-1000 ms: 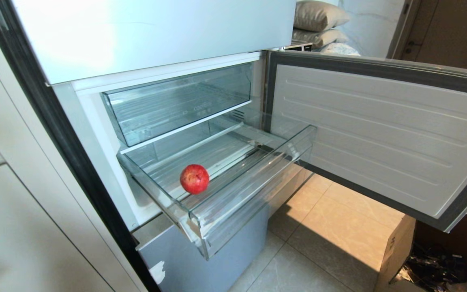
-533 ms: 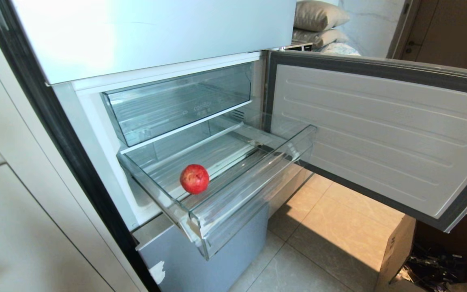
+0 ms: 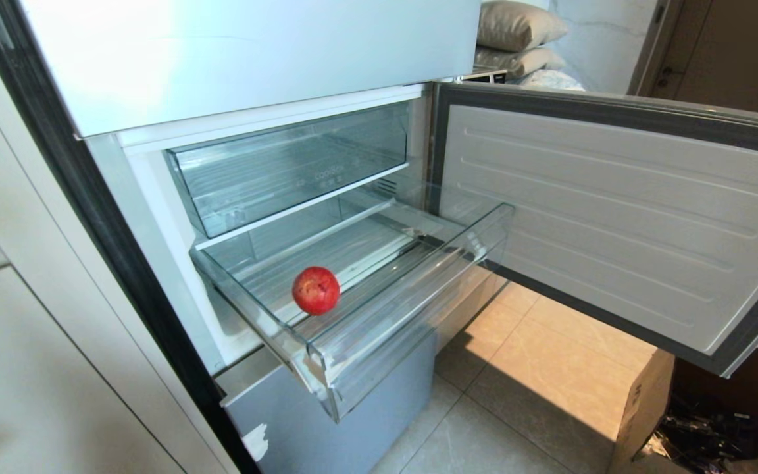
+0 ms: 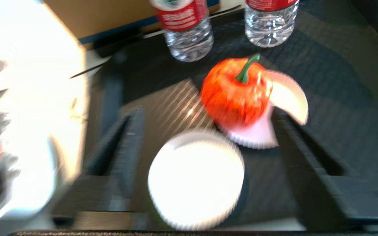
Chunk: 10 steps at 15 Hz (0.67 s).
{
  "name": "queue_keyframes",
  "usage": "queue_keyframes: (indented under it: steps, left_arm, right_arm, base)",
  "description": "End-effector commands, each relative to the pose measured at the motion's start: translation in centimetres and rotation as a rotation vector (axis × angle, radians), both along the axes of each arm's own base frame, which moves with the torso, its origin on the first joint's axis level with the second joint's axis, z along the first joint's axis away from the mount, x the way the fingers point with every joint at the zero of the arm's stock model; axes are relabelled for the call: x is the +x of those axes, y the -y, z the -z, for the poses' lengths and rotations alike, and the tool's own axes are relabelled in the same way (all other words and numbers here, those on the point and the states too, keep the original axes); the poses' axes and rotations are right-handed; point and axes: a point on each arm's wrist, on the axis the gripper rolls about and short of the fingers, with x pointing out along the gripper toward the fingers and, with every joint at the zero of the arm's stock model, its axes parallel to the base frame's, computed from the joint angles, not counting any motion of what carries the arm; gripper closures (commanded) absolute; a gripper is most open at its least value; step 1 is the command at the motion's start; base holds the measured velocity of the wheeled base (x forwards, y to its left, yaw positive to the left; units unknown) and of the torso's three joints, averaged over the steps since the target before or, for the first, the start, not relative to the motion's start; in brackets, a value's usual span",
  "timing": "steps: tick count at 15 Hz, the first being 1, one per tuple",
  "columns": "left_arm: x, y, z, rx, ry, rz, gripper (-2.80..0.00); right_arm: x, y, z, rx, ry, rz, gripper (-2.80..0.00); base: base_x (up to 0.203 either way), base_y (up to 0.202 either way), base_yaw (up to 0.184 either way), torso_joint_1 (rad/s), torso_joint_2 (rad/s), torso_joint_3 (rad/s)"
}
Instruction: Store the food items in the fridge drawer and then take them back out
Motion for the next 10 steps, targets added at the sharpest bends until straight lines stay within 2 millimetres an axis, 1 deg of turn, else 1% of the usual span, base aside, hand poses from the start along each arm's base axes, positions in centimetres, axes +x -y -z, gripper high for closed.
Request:
queue_keyframes:
  steps: [1, 2, 4, 5, 6, 7, 8, 9, 10]
  left_arm:
    - [0.0, 0.0, 0.0, 0.0, 0.0, 0.0, 0.0]
    - [0.0, 0.0, 0.0, 0.0, 0.0, 0.0, 0.0]
    - [0.0, 0.0, 0.0, 0.0, 0.0, 0.0, 0.0]
    - [0.0, 0.0, 0.0, 0.0, 0.0, 0.0, 0.0]
    - [0.0, 0.0, 0.0, 0.0, 0.0, 0.0, 0.0]
    - [0.0, 0.0, 0.0, 0.0, -0.001, 0.0, 0.0]
    - [0.0, 0.0, 0.0, 0.0, 0.0, -0.001, 0.0]
    - [0.0, 0.0, 0.0, 0.0, 0.0, 0.0, 0.0]
    - [0.0, 0.0, 0.0, 0.0, 0.0, 0.0, 0.0]
  right_arm:
    - [-3.1, -3.9, -3.9, -0.075, 0.05, 0.007, 0.0]
    - [-4.5, -5.7, -4.8, -0.093, 0.06, 0.011, 0.0]
    - [-7.8, -10.6, -6.4, -0.156, 0.085, 0.008, 0.0]
    - [-9.3, -13.3, -6.3, -0.188, 0.08, -0.011, 0.0]
    - [-10.4, -16.0, -5.7, -0.215, 0.066, -0.051, 0.0]
    - [-11.0, -18.9, -4.5, -0.233, 0.052, -0.132, 0.0]
    - [-10.9, -21.1, -3.6, -0.241, 0.051, -0.238, 0.0]
    - [-10.5, -23.5, -2.5, -0.236, 0.05, -0.386, 0.0]
    - [-10.8, -26.1, -1.2, -0.232, 0.048, -0.54, 0.0]
  base:
    - [0.0, 0.0, 0.0, 0.0, 0.0, 0.0]
    - [0.0, 0.0, 0.0, 0.0, 0.0, 0.0]
    - [0.0, 0.0, 0.0, 0.0, 0.0, 0.0]
    - [0.0, 0.0, 0.0, 0.0, 0.0, 0.0]
    - [0.0, 0.0, 0.0, 0.0, 0.0, 0.0]
    - [0.0, 0.0, 0.0, 0.0, 0.0, 0.0]
    - [0.0, 0.0, 0.0, 0.0, 0.0, 0.0]
    - [0.0, 0.0, 0.0, 0.0, 0.0, 0.0]
    - [0.0, 0.0, 0.0, 0.0, 0.0, 0.0]
